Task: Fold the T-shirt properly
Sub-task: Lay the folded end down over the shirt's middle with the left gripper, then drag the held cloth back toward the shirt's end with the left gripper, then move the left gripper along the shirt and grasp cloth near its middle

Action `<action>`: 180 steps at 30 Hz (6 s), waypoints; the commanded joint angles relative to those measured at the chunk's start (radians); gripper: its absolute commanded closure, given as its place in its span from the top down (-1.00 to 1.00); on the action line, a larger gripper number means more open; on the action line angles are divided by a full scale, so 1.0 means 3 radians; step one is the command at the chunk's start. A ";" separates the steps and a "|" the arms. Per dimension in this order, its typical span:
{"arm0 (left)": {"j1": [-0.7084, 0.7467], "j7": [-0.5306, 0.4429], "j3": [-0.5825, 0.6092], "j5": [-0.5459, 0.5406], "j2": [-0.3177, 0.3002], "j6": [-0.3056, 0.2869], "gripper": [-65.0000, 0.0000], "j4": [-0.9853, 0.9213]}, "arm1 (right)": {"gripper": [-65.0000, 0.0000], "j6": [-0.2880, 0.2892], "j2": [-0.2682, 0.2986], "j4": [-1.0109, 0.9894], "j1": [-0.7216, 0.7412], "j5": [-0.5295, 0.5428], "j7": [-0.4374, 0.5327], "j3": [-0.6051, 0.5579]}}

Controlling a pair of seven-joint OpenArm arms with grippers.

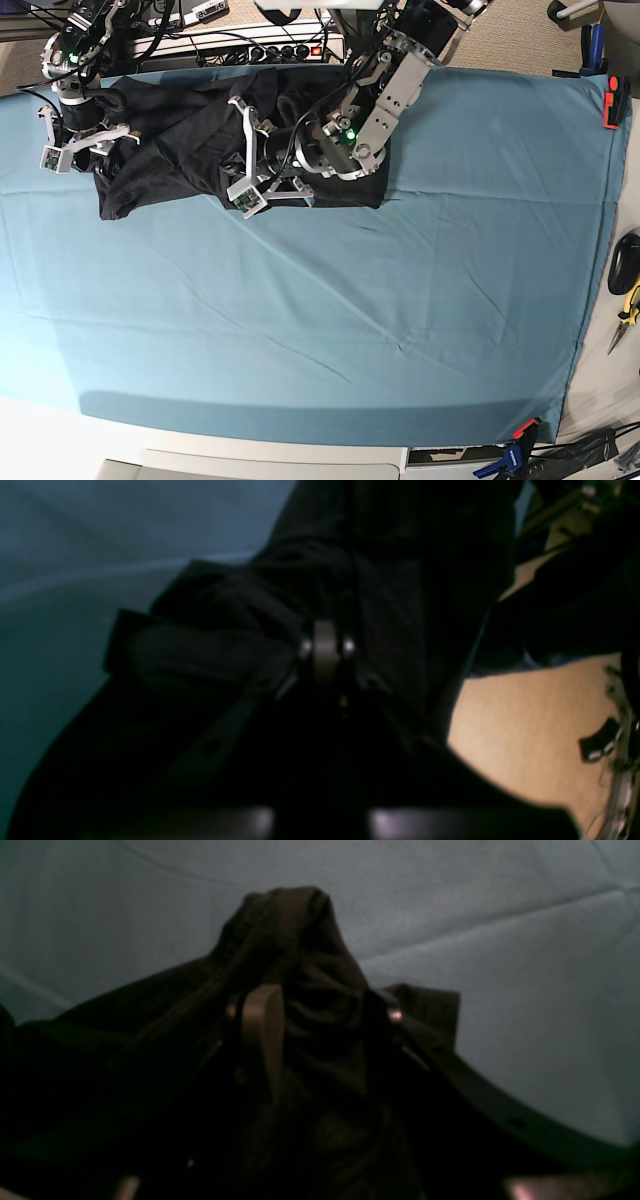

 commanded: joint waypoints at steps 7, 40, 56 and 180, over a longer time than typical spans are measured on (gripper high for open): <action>-0.0055 0.0137 -0.0006 -0.0210 0.0008 -0.0114 -1.00 0.0479 | -0.19 0.0013 0.0047 0.0056 0.0009 0.0032 0.0099 0.0013; 0.1114 0.0341 -0.1306 -0.0688 -0.0940 0.0065 -1.00 0.1551 | -0.19 0.0011 0.0084 0.0056 0.0019 0.0036 0.0100 0.0006; 0.1106 0.0158 -0.1302 -0.0759 -0.0759 0.0156 -1.00 0.1114 | -0.19 0.0011 0.0156 0.0056 0.0028 0.0034 0.0102 -0.0010; 0.0647 -0.0408 0.0528 0.1311 -0.0580 0.0779 -1.00 0.0715 | -0.19 0.0013 0.0155 0.0056 0.0083 0.0121 0.0088 -0.0010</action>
